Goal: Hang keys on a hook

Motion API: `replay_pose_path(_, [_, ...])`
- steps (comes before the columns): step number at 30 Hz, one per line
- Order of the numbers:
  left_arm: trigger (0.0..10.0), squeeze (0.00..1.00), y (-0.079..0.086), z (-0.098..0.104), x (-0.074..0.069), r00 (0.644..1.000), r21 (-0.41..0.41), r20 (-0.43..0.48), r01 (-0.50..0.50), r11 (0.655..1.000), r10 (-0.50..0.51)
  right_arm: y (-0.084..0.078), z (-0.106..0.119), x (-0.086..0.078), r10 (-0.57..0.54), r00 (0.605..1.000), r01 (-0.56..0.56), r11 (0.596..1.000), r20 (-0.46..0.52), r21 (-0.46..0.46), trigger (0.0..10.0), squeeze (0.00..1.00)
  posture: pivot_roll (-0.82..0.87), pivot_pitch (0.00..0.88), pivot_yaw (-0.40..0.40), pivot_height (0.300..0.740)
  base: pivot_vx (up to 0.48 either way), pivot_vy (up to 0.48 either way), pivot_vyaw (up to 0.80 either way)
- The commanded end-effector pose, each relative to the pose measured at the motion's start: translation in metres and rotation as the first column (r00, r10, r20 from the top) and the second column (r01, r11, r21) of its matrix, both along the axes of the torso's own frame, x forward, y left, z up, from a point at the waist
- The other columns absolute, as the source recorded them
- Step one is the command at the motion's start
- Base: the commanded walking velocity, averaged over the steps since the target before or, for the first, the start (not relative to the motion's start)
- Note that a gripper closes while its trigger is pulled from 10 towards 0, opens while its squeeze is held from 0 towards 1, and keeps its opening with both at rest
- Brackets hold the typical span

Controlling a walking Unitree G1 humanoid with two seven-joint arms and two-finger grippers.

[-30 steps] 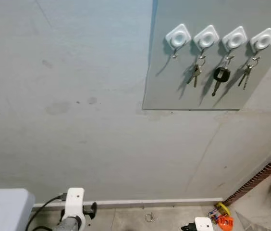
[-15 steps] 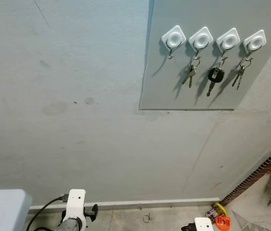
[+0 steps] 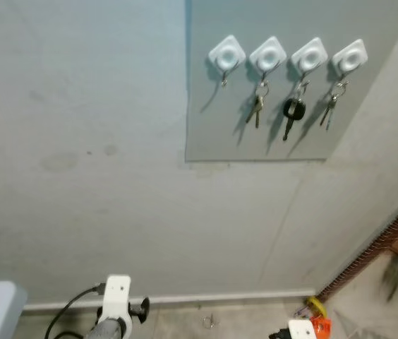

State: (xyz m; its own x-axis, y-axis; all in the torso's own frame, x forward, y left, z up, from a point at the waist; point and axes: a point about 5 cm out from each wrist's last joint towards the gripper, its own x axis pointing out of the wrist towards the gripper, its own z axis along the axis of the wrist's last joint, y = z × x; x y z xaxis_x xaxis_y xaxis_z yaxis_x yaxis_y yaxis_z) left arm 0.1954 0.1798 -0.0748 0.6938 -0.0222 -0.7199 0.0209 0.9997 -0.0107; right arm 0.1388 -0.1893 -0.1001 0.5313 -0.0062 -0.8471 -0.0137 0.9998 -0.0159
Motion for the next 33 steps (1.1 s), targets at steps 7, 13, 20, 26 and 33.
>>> replay_pose_path(7, [10.0,0.0,0.0007,-0.0011,-0.0017,1.0,0.006,-0.015,0.016,1.0,-0.016,0.001,-0.0013,-0.0033,-0.006,1.0,0.006,1.0,-0.009,0.002,10.0,0.0,-0.05,0.0,0.008,0.74,0.0,-0.346,0.0])
replay_pose_path(13, [10.0,0.0,0.0011,-0.0016,-0.0027,1.0,0.008,-0.018,0.017,1.0,-0.017,0.001,-0.002,-0.0055,-0.009,1.0,0.009,1.0,-0.015,0.003,10.0,0.0,-0.05,0.0,0.008,0.74,0.0,-0.347,0.0])
replay_pose_path(20, [10.0,0.0,0.0008,-0.0015,-0.0025,1.0,0.007,-0.016,0.018,1.0,-0.017,0.0011,-0.0024,-0.0065,-0.01,1.0,0.01,1.0,-0.017,0.004,10.0,0.0,-0.05,0.0,0.008,0.74,0.0,-0.347,0.0])
replay_pose_path(26, [10.0,0.0,0.0008,-0.0013,-0.0021,1.0,0.009,-0.016,0.018,1.0,-0.018,0.0004,-0.0022,-0.0063,-0.01,1.0,0.01,1.0,-0.016,0.003,10.0,0.0,-0.05,0.0,0.007,0.74,0.0,-0.347,0.0])
replay_pose_path(33, [10.0,0.0,0.0015,-0.0017,-0.0029,1.0,0.009,-0.019,0.016,1.0,-0.016,0.0002,-0.0026,-0.0074,-0.013,1.0,0.013,1.0,-0.019,0.004,10.0,0.0,-0.05,0.0,0.007,0.74,0.0,-0.336,0.0])
